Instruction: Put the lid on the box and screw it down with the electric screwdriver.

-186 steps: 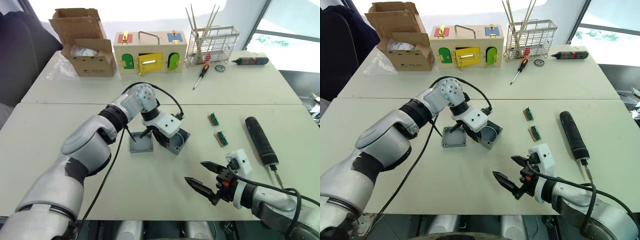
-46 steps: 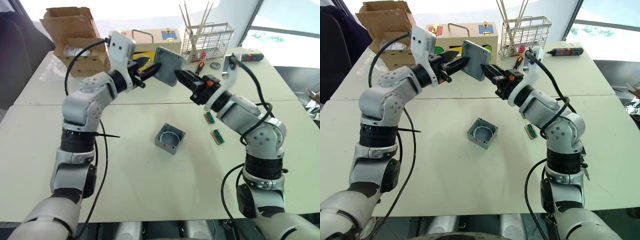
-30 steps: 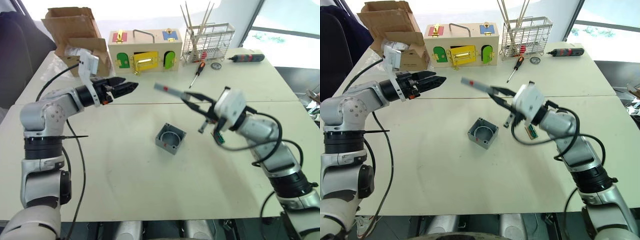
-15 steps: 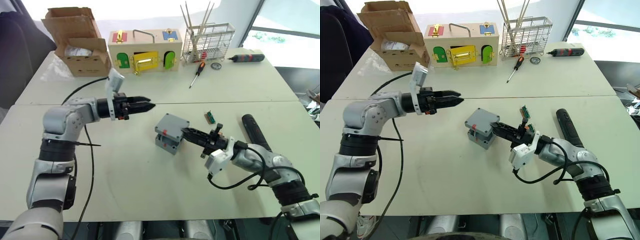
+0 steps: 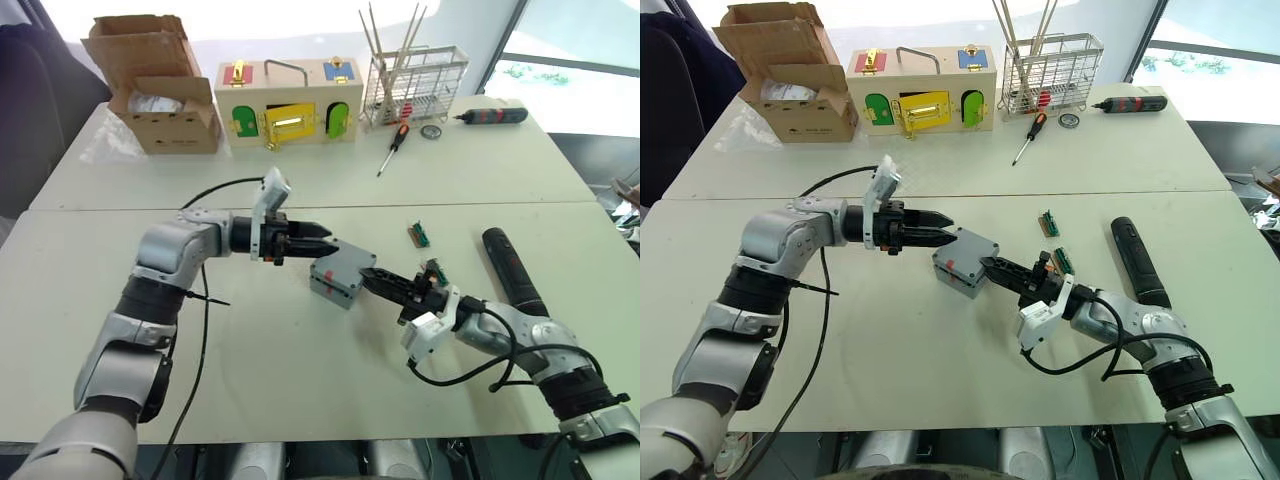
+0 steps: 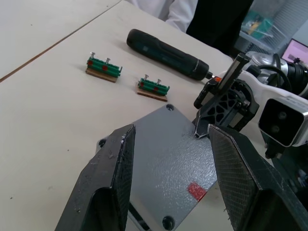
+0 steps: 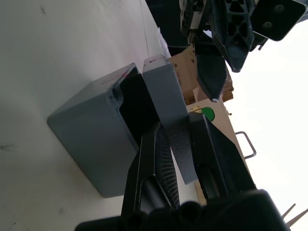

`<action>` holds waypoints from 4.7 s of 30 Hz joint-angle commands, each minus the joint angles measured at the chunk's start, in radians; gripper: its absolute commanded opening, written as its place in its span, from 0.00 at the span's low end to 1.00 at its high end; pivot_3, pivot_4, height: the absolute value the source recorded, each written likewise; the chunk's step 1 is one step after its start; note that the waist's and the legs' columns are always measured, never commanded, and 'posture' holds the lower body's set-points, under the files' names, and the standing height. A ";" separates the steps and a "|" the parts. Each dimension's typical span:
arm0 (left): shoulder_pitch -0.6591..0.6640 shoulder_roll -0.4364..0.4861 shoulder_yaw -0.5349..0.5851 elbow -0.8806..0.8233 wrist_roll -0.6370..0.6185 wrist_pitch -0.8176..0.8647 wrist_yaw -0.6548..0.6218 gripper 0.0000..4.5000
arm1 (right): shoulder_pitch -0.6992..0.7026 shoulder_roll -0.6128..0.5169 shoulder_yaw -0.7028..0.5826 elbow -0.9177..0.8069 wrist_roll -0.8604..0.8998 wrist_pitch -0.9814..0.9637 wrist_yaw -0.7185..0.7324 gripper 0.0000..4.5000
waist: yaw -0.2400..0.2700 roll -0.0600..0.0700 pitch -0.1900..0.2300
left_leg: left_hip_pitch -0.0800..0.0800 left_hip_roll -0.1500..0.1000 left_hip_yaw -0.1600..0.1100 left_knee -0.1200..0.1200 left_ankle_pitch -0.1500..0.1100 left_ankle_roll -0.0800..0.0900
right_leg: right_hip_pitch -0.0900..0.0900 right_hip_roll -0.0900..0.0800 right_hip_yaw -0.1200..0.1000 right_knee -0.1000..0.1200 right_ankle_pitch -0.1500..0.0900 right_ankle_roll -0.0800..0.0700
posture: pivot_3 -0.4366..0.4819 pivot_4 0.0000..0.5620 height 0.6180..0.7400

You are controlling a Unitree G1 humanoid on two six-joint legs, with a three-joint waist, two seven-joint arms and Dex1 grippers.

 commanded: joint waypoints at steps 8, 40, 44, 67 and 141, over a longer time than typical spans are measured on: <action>-0.017 -0.007 -0.034 0.035 0.081 -0.081 -0.057 0.54 | -0.003 -0.007 0.042 -0.001 -0.020 0.044 -0.050 0.02 | 0.000 0.000 0.000 | 0.000 0.000 0.000 0.000 0.000 0.000 | 0.000 0.000 0.000 0.000 0.000 0.000 | 0.48 0.27 0.92; 0.062 -0.026 -0.172 0.042 0.300 -0.239 -0.059 0.54 | 0.005 -0.047 0.127 0.010 -0.039 0.085 -0.076 0.02 | 0.003 0.002 -0.004 | 0.020 0.000 -0.001 -0.001 -0.003 0.005 | 0.024 0.000 -0.001 -0.004 -0.001 0.000 | 0.48 0.27 0.92; 0.060 -0.029 -0.167 0.034 0.296 -0.235 -0.059 0.54 | -0.006 -0.056 0.138 0.008 -0.067 0.086 -0.098 0.02 | 0.004 0.003 -0.005 | 0.020 0.000 -0.001 -0.001 -0.003 0.005 | 0.024 0.000 -0.001 -0.004 -0.001 0.000 | 0.48 0.27 0.92; -0.002 -0.049 -0.035 0.014 0.165 -0.091 -0.053 0.54 | -0.041 -0.060 0.168 0.023 -0.119 0.145 -0.214 0.02 | 0.002 0.003 -0.005 | 0.017 0.000 -0.001 -0.001 -0.003 0.005 | 0.021 0.000 0.000 -0.004 -0.001 0.000 | 0.48 0.27 0.92; 0.073 -0.009 0.219 -0.234 -0.008 0.095 0.111 0.53 | 0.325 -0.145 -0.120 -0.369 0.682 0.403 0.172 0.93 | 0.017 0.006 -0.015 | 0.028 0.003 -0.005 -0.003 -0.012 0.020 | 0.041 0.001 0.001 -0.021 -0.001 0.000 | 0.48 0.27 0.92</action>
